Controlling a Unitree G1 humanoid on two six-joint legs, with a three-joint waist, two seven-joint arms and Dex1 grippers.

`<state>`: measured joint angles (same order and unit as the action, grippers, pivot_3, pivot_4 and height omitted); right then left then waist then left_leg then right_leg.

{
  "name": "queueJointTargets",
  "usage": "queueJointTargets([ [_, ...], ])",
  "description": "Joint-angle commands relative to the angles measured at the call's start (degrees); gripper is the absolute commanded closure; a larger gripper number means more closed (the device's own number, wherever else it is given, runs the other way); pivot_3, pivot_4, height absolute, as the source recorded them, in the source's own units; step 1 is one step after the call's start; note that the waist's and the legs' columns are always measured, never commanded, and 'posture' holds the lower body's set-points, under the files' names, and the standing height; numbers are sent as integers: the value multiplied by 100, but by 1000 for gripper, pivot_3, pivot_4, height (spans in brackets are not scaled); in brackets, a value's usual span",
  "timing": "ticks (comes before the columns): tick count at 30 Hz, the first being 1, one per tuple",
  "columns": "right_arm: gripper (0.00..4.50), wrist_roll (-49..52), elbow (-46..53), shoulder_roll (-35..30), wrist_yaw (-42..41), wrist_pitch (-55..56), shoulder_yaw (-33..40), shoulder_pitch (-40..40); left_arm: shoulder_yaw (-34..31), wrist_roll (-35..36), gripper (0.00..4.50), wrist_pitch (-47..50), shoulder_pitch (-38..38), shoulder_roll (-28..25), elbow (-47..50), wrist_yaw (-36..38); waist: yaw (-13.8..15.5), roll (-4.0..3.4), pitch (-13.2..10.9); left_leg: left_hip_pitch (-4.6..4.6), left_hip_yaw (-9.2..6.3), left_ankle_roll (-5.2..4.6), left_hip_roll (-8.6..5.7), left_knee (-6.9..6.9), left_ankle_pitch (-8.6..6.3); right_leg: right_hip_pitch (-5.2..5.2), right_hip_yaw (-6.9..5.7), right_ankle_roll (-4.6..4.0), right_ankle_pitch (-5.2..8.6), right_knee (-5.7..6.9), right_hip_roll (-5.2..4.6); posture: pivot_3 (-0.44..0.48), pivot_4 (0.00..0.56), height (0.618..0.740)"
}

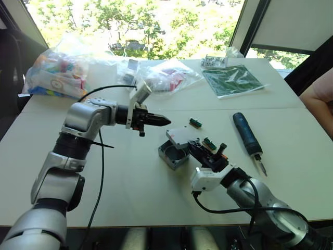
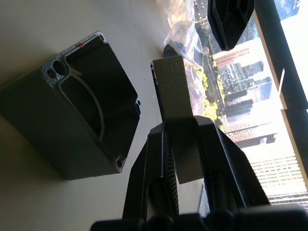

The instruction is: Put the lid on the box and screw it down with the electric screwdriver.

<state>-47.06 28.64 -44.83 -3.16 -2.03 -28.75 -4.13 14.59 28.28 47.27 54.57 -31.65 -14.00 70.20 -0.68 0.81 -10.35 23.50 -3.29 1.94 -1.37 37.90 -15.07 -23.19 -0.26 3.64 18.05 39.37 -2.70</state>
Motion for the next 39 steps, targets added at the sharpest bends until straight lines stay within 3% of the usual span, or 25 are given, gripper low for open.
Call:
queueJointTargets([
  [1,4362,-211,115,222,-29,409,87,141,105,-195,4473,-276,-31,-27,30,260,-3,0,0,0,0,0,0,0,0,0,0,0,0,0,0,0,150,740],
  [23,4362,-734,-619,563,-181,1706,638,351,270,-712,4473,-595,-367,45,2,537,-6,0,0,-6,-1,-1,0,2,-1,6,0,0,0,3,1,0,150,740],
  [39,4362,-1159,-1001,560,478,2281,1075,151,93,-615,4473,-394,-327,75,85,464,-7,0,1,-9,-1,-1,0,4,0,9,0,0,0,5,1,0,150,740],
])
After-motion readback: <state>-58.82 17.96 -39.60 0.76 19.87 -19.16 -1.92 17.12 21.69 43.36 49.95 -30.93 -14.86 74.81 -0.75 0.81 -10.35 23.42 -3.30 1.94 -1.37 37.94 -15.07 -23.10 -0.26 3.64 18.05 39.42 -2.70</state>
